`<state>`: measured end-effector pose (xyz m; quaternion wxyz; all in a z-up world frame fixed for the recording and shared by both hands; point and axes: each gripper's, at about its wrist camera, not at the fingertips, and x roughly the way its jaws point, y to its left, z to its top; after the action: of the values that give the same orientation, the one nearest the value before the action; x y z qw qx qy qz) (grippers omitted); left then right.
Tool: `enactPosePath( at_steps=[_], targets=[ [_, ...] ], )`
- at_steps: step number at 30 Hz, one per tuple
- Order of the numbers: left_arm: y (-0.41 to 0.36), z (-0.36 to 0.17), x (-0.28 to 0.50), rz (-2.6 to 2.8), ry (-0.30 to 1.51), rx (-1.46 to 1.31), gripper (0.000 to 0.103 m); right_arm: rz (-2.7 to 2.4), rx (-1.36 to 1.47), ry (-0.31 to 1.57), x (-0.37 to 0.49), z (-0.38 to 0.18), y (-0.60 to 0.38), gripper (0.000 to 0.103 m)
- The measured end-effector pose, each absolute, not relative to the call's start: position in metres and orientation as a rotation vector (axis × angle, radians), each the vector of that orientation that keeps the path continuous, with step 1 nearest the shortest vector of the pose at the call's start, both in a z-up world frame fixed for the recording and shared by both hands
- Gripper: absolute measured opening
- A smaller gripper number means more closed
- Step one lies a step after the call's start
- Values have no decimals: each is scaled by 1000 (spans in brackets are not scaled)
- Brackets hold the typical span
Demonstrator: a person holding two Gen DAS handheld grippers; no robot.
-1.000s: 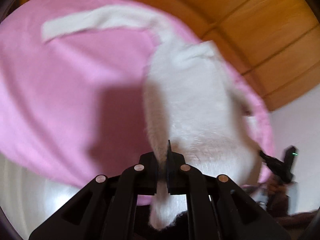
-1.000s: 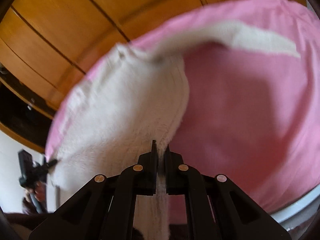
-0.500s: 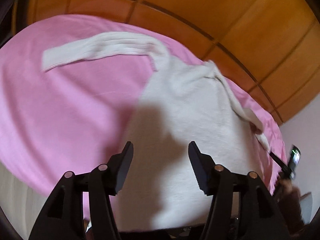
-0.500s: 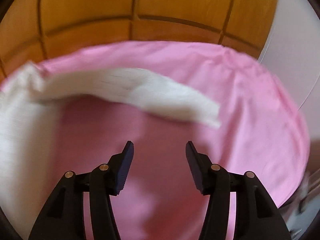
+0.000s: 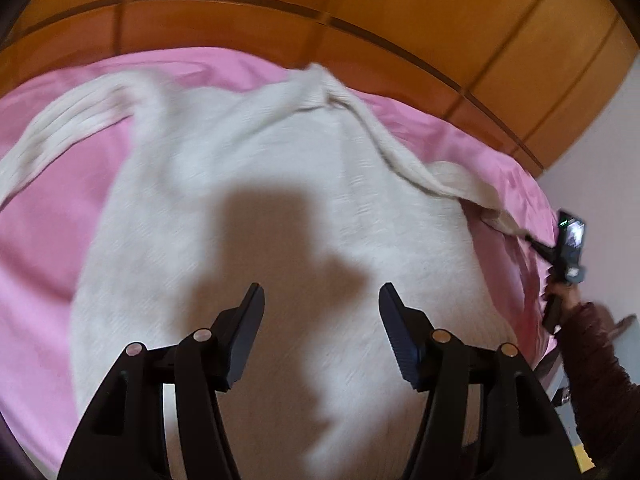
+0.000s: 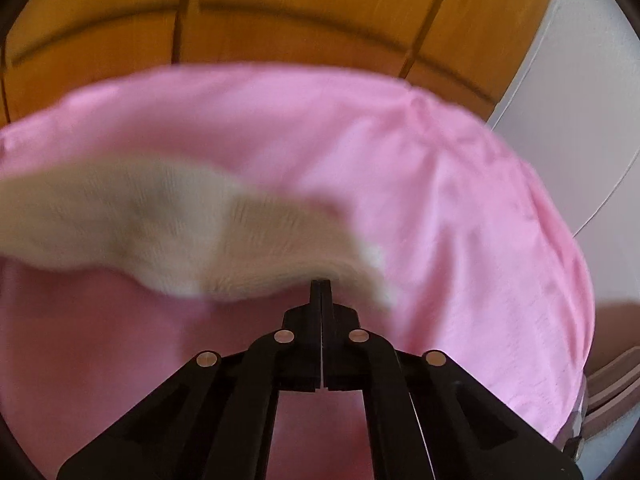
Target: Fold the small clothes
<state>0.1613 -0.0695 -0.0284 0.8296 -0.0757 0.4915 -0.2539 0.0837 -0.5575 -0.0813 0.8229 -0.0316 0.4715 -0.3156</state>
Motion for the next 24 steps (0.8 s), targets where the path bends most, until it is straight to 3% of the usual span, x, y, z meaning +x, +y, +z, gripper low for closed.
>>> enactPosePath(
  at_steps=[5,9,18,22,23,24],
  targets=[
    [-124,-42,192,-645,1072,-90,60,-683,-87,864,57,1,-559,0],
    [-166,-59,220,-695,1127,-91,60,-736,-110,833,47,33,-569,0],
    [-232,-73,283,-695,1135,-82,62,-816,25,885,40,24,-612,0],
    [-239,-65,296,-708,1103,-95,65,-639,283,924,17,16,-622,1],
    [-240,-64,299,-711,1096,-99,65,-622,327,926,8,10,-621,21],
    [-240,-64,299,-710,1093,-102,65,-619,361,922,2,5,-619,54]
  ],
)
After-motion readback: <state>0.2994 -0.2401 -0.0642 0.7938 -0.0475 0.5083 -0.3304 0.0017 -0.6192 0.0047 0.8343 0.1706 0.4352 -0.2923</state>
